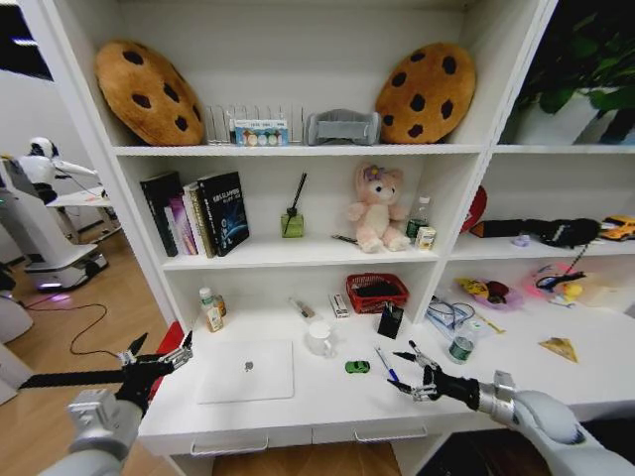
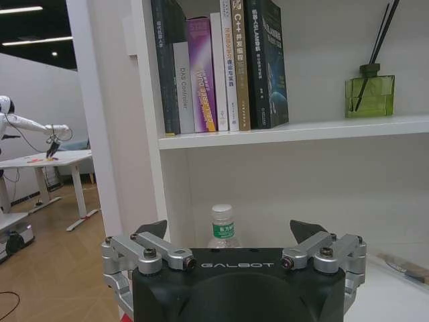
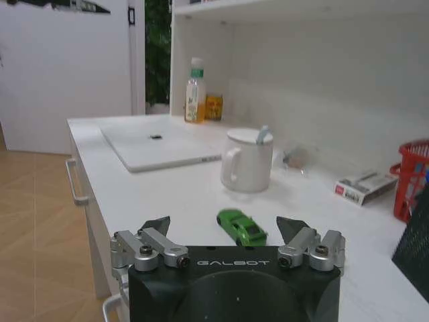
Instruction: Organize the objects on the table.
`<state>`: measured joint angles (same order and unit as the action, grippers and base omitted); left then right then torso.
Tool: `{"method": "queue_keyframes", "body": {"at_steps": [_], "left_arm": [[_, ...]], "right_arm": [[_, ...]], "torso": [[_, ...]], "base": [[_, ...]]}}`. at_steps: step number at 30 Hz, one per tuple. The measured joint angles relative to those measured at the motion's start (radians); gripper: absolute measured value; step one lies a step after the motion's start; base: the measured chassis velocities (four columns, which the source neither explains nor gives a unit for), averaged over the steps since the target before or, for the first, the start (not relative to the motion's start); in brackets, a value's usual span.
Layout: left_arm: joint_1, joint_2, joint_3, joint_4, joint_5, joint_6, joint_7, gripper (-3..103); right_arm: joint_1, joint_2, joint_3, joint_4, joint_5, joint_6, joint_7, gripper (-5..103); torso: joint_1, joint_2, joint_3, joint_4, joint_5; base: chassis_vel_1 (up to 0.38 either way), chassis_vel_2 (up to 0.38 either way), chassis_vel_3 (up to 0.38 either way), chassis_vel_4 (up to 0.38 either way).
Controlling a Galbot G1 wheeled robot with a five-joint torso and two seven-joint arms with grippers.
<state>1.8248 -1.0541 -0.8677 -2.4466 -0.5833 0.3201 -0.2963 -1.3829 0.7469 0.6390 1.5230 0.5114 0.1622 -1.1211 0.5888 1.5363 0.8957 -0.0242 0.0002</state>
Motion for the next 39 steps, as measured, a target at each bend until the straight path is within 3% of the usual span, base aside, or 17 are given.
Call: {"method": "queue_keyframes", "body": {"at_steps": [1, 4, 16, 24, 34, 39], "left_arm": [[0.0, 0.0, 0.0, 0.0, 0.0, 0.0, 0.0, 100], [0.0, 0.0, 0.0, 0.0, 0.0, 0.0, 0.0, 100], [0.0, 0.0, 0.0, 0.0, 0.0, -0.001, 0.0, 100], [0.0, 0.0, 0.0, 0.0, 0.0, -0.001, 0.0, 100], [0.0, 0.0, 0.0, 0.0, 0.0, -0.001, 0.0, 100], [0.0, 0.0, 0.0, 0.0, 0.0, -0.001, 0.0, 100]], "right_arm": [[0.0, 0.0, 0.0, 0.0, 0.0, 0.0, 0.0, 86], [0.106, -0.018, -0.099, -0.083, -0.036, 0.005, 0.001, 100], [0.394, -0.007, -0.406, -0.187, -0.057, -0.005, 0.028, 100], [0.49, 0.041, -0.512, -0.282, -0.07, 0.005, 0.021, 100], [0.525, 0.077, -0.549, -0.324, -0.082, 0.02, 0.031, 103], [0.527, 0.094, -0.551, -0.342, -0.107, 0.036, 0.031, 89]], "torso": [[0.0, 0.0, 0.0, 0.0, 0.0], [0.0, 0.0, 0.0, 0.0001, 0.0], [0.0, 0.0, 0.0, 0.0003, -0.0003], [0.0, 0.0, 0.0, 0.0002, -0.0003], [0.0, 0.0, 0.0, 0.0003, -0.0003], [0.0, 0.0, 0.0, 0.0002, -0.0003]], "base": [[0.0, 0.0, 0.0, 0.0], [0.0, 0.0, 0.0, 0.0], [0.0, 0.0, 0.0, 0.0], [0.0, 0.0, 0.0, 0.0], [0.0, 0.0, 0.0, 0.0], [0.0, 0.0, 0.0, 0.0]]}}
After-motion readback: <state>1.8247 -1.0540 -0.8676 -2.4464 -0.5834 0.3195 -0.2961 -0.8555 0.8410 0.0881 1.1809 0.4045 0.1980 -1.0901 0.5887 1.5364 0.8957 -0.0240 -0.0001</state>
